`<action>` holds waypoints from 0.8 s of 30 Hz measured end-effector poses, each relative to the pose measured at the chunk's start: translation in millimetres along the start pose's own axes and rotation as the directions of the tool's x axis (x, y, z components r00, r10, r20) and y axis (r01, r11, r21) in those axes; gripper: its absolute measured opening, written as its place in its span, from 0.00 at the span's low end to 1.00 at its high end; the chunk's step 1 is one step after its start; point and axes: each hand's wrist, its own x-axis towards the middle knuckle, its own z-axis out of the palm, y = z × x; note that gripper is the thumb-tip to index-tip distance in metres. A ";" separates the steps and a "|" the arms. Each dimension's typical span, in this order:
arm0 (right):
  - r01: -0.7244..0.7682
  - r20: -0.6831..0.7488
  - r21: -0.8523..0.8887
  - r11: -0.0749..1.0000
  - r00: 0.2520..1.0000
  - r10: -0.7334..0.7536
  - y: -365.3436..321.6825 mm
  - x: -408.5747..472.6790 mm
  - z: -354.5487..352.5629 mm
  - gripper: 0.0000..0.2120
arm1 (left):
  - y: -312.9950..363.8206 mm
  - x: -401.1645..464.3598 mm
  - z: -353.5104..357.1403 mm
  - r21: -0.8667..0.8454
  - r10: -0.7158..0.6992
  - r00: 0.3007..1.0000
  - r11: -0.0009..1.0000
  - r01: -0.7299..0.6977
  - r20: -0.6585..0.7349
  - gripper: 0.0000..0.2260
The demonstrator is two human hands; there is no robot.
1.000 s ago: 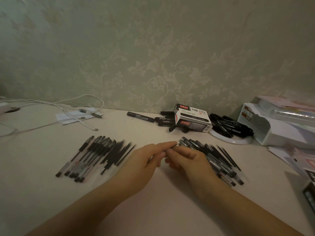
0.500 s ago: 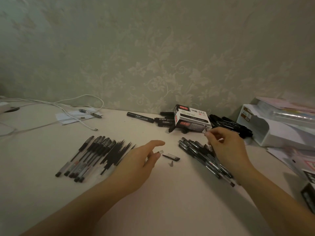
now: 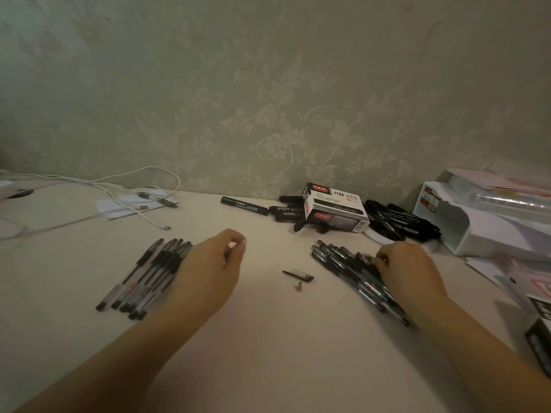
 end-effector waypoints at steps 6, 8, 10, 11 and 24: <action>0.193 -0.155 0.023 0.981 0.970 -0.187 -22.1 -8.7 -2.7 0.09 | -20.8 14.9 -25.8 0.203 -0.162 0.973 0.960 0.194 -0.163 0.06; 0.317 -0.206 0.106 0.942 0.934 -0.291 -37.3 -16.5 -4.1 0.07 | -22.4 14.7 -27.8 0.288 -0.173 0.982 0.939 0.187 -0.076 0.09; 0.406 -0.224 0.165 0.899 0.903 -0.367 -52.8 -27.0 -3.8 0.06 | -20.3 11.2 -25.2 0.355 -0.158 0.987 0.923 0.147 0.000 0.10; 0.437 -0.231 0.181 0.881 0.890 -0.394 -60.0 -33.0 -2.9 0.06 | -19.1 9.1 -23.5 0.381 -0.147 0.989 0.916 0.125 0.028 0.10; 0.511 -0.222 0.328 0.795 0.859 -0.461 -81.3 -58.9 15.9 0.07 | -11.3 3.6 -13.8 0.502 -0.184 0.976 0.859 0.101 0.117 0.10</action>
